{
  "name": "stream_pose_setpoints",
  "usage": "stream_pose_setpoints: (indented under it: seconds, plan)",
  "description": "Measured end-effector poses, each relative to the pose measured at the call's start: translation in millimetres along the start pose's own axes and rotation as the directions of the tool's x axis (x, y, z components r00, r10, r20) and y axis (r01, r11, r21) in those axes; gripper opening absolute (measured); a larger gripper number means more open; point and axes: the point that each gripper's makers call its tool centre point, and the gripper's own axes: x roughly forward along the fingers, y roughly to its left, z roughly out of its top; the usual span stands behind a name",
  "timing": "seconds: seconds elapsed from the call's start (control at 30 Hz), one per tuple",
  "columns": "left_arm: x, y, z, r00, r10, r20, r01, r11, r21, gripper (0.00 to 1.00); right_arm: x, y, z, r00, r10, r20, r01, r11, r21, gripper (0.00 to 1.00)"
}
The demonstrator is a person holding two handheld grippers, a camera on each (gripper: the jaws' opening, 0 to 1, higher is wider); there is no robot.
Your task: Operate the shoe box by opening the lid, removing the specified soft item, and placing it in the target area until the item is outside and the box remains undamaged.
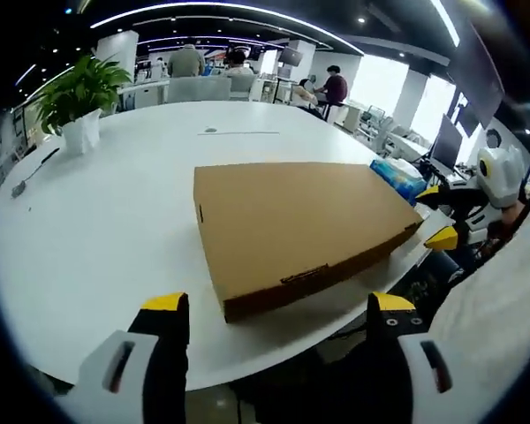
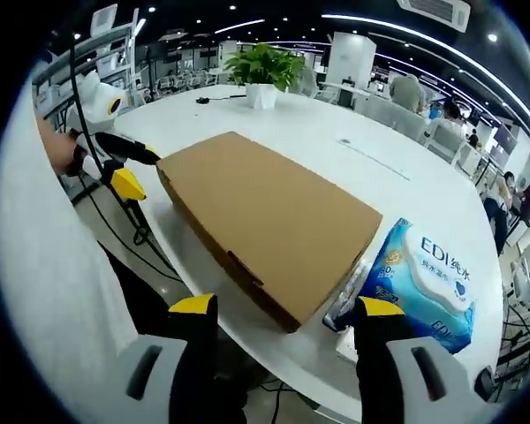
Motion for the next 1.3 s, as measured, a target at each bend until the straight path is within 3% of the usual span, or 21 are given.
stream_pose_setpoints:
  seconds: [0.1,0.17,0.23,0.37,0.47,0.57,0.67,0.73,0.77,0.87,0.93,1.0,1.07,1.1,1.17,1.23,1.3]
  plan:
    - [-4,-11.5,10.3,0.999,-0.043,-0.006,0.043,0.998,0.037,0.87,-6,3,4.4,0.999,0.036,-0.007,-0.036,0.999,-0.014,0.64]
    - [-3,-11.4,21.6,0.998,-0.056,0.012,0.054,0.991,0.126,0.87,-10,0,7.4,0.999,0.039,-0.018,-0.039,0.999,-0.006,0.63]
    - [-4,-13.1,30.3,0.998,-0.06,0.017,0.058,0.992,0.117,0.87,-14,-3,15.0,0.999,0.035,0.003,-0.035,0.999,0.008,0.62]
    - [-4,-11.7,55.8,0.994,-0.049,0.095,0.043,0.997,0.066,0.9,-20,-6,35.5,0.997,0.044,0.068,-0.047,0.998,0.048,0.62]
    - [1,-8.3,76.9,0.986,-0.019,0.168,0.012,0.999,0.044,0.98,-27,-30,61.5,0.985,-0.026,0.173,0.019,0.999,0.041,0.65]
    - [5,-12.5,88.2,0.98,-0.029,0.198,0.019,0.999,0.05,0.98,-31,-46,76.7,0.967,-0.06,0.247,0.042,0.996,0.078,0.72]
    - [16,-20.8,97.6,0.984,-0.027,0.175,0.015,0.997,0.07,0.95,-30,-59,79.0,0.963,-0.083,0.255,0.06,0.994,0.093,0.76]
    - [19,-16.5,108.7,0.977,-0.031,0.211,0.018,0.998,0.066,0.96,-29,-62,81.7,0.958,-0.081,0.276,0.06,0.995,0.081,0.76]
    - [21,-15.5,115.6,0.972,-0.038,0.234,0.024,0.998,0.064,0.97,-29,-70,85.6,0.95,-0.109,0.294,0.093,0.993,0.067,0.77]
    - [26,-26.0,127.4,0.963,-0.064,0.262,0.038,0.994,0.106,0.99,-29,-86,93.5,0.935,-0.159,0.315,0.137,0.986,0.091,0.85]
    - [29,-29.5,130.1,0.962,-0.083,0.26,0.046,0.988,0.146,0.99,-30,-98,99.6,0.922,-0.197,0.333,0.153,0.976,0.153,0.95]
    - [29,-31.7,131.8,0.964,-0.089,0.251,0.043,0.982,0.183,0.99,-31,-107,105.3,0.906,-0.224,0.359,0.159,0.966,0.202,0.96]
    - [31,-28.8,126.9,0.972,-0.09,0.216,0.049,0.981,0.19,0.99,-36,-115,118.1,0.862,-0.252,0.44,0.178,0.963,0.202,0.98]
    - [31,-28.7,124.3,0.976,-0.091,0.197,0.053,0.98,0.193,0.99,-36,-116,118.3,0.859,-0.257,0.443,0.184,0.962,0.2,1.0]
    - [28,-23.7,127.0,0.972,-0.079,0.223,0.037,0.981,0.19,0.99,-37,-122,117.3,0.841,-0.268,0.47,0.217,0.963,0.161,1.0]
    - [23,-18.1,131.6,0.962,-0.067,0.263,0.027,0.988,0.151,0.99,-34,-125,110.9,0.849,-0.274,0.452,0.216,0.96,0.176,1.0]
    - [20,-13.4,130.8,0.961,-0.06,0.269,0.027,0.992,0.126,0.99,-32,-123,103.4,0.866,-0.26,0.427,0.173,0.957,0.233,1.0]
